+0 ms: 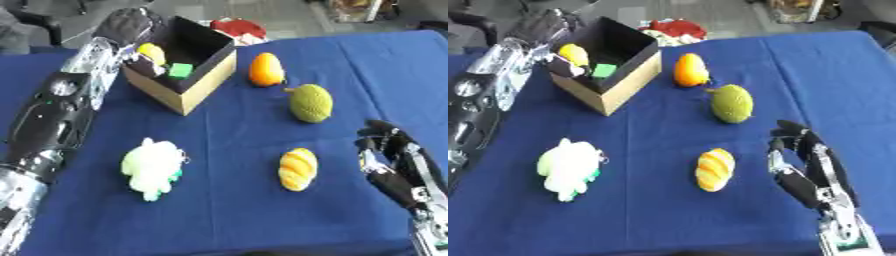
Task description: Pick up objects on the table and place them in the box.
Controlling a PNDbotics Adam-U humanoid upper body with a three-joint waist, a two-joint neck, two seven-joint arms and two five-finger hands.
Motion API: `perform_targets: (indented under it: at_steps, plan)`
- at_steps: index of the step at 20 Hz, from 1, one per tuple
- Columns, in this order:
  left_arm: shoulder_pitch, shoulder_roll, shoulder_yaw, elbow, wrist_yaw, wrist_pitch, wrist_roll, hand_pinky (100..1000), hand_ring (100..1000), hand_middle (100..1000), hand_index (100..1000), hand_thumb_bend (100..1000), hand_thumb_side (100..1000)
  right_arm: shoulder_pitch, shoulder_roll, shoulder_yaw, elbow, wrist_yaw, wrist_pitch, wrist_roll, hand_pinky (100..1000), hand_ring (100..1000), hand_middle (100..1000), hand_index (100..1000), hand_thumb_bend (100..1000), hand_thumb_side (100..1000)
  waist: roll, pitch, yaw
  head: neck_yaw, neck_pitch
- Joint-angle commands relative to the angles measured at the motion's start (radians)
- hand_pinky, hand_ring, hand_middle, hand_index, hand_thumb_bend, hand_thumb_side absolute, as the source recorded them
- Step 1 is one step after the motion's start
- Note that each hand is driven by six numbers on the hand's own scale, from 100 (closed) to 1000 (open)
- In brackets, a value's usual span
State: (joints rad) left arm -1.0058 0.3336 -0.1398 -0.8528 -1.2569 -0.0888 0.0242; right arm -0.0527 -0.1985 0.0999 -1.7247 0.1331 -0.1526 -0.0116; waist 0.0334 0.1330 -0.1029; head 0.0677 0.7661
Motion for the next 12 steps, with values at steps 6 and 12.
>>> perform_targets:
  at_steps: [6, 12]
  plan:
    - [0.028, 0.116, 0.032, -0.227, 0.354, 0.031, 0.009, 732, 610, 599, 813, 678, 336, -0.016, -0.016, -0.006, -0.015, 0.005, -0.005, 0.005, 830, 667, 673, 822, 100, 214, -0.015, -0.023, 0.019, -0.010, 0.004]
    - [0.217, 0.254, 0.048, -0.567, 0.789, 0.061, -0.063, 729, 589, 575, 796, 599, 311, -0.049, -0.035, -0.010, -0.022, 0.022, -0.004, 0.007, 831, 668, 674, 824, 100, 199, -0.009, -0.024, 0.041, -0.027, 0.004]
